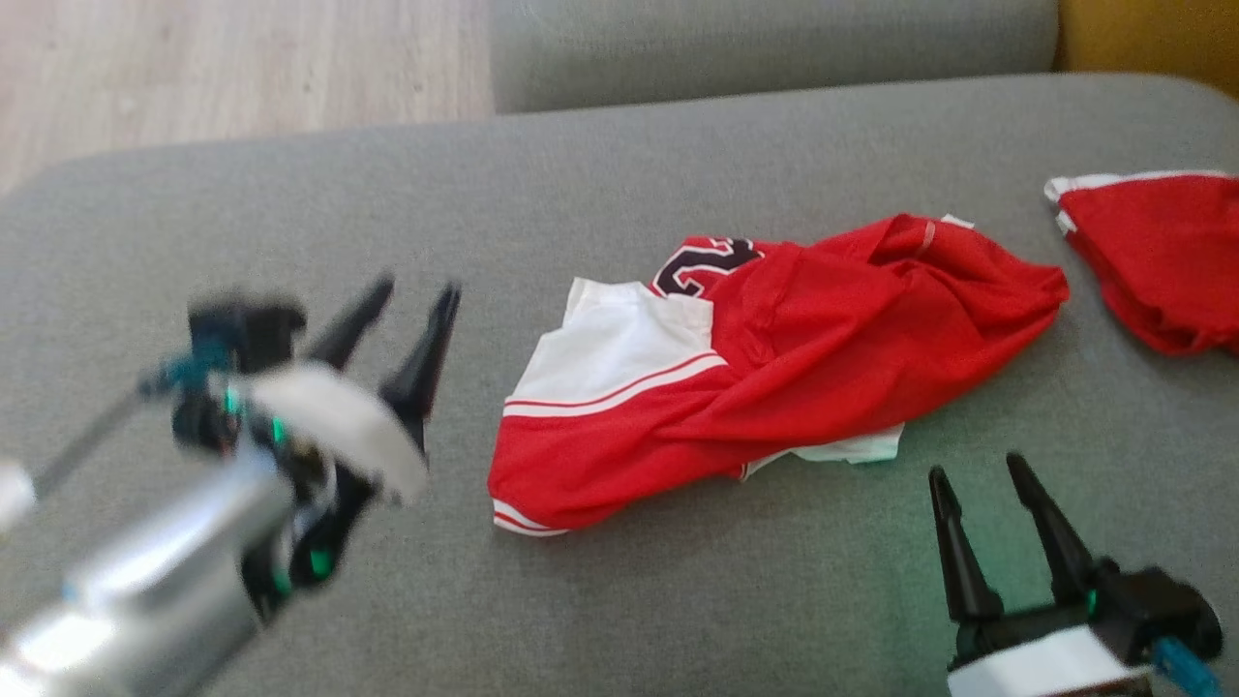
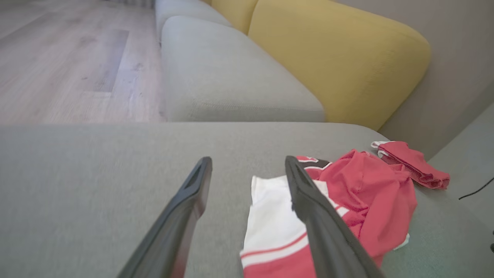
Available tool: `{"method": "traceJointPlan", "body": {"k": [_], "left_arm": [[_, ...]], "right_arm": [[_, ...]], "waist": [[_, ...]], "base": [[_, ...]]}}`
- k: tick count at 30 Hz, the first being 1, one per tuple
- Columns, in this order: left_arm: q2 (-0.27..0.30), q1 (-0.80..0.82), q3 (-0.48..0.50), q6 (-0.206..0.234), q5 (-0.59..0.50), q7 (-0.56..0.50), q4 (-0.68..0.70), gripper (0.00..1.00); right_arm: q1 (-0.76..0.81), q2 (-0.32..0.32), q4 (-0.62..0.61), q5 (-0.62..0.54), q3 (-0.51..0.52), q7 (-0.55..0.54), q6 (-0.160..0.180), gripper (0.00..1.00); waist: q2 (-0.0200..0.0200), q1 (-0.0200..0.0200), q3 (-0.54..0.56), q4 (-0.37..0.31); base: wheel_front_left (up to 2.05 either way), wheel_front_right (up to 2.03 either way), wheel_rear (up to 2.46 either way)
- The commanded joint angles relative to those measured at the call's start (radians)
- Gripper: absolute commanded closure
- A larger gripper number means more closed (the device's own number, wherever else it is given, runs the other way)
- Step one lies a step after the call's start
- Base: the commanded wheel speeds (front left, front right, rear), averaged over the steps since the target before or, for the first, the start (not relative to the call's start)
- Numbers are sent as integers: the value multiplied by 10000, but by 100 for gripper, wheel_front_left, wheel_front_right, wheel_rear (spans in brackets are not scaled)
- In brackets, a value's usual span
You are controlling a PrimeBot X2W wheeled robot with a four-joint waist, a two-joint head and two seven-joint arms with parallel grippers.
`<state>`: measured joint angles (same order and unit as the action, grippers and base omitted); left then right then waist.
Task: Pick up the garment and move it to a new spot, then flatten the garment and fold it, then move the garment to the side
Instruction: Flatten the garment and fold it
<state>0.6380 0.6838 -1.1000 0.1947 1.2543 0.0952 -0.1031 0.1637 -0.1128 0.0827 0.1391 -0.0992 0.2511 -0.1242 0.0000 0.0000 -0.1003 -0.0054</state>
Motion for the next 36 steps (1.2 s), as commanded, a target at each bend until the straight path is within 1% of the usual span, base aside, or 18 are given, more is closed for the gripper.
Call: {"method": "traceJointPlan", "body": {"k": [1,4,7,12,15,17,22,27,33,34,35,36], "left_arm": [[296,769,435,-121,-177,-192,79,0],[20,1930,206,-482,-493,-1094,-639,0],[-455,2917,-252,-902,-818,-2108,-1673,0],[-1316,3884,-790,-1729,-1076,-3040,-3464,0],[-1665,4084,-1037,-2153,-1200,-3298,-4436,0],[-1875,4135,-1179,-2328,-1301,-3459,-5034,0],[-2179,4189,-1387,-2681,-1600,-3523,-6205,0],[-2401,4141,-1515,-2949,-1891,-3349,-6872,0],[-2533,3969,-1610,-3138,-2065,-3264,-7149,0],[-2577,3948,-1620,-3159,-2075,-3224,-7181,9],[-2623,3942,-1628,-3176,-2093,-3173,-7209,23],[-2663,3949,-1636,-3190,-2127,-3090,-7230,50]], "right_arm": [[-510,-248,-368,-77,-258,107,-65,0],[-836,-316,-415,-73,-358,107,-65,0],[-1154,-398,-438,-54,-467,107,-65,0],[-1627,-402,-423,-9,-601,107,-65,0],[-1810,-350,-385,10,-680,107,-65,0],[-1896,-306,-370,18,-697,107,-65,0],[-2012,-278,-314,56,-736,107,-65,0],[-2062,-265,-289,77,-747,107,-65,0],[-2054,-236,-289,62,-707,107,-65,0],[-2052,-235,-287,62,-710,107,-65,0],[-2053,-237,-284,66,-718,107,-65,0],[-2060,-242,-280,71,-737,107,-65,0]], "waist": [[0,0,-262,-77],[0,0,-689,-193],[0,0,-1106,-365],[0,0,-1699,-786],[0,0,-1916,-1081],[0,0,-2023,-1250],[0,0,-2147,-1568],[0,0,-2167,-1734],[0,0,-2163,-1728],[0,0,-2164,-1713],[0,0,-2166,-1698],[0,0,-2173,-1684]], "base": [[0,0,0],[0,0,0],[0,0,0],[0,0,0],[0,0,0],[0,0,0],[0,0,0],[0,0,0],[0,0,0],[0,0,0],[0,0,0],[0,0,0]]}}
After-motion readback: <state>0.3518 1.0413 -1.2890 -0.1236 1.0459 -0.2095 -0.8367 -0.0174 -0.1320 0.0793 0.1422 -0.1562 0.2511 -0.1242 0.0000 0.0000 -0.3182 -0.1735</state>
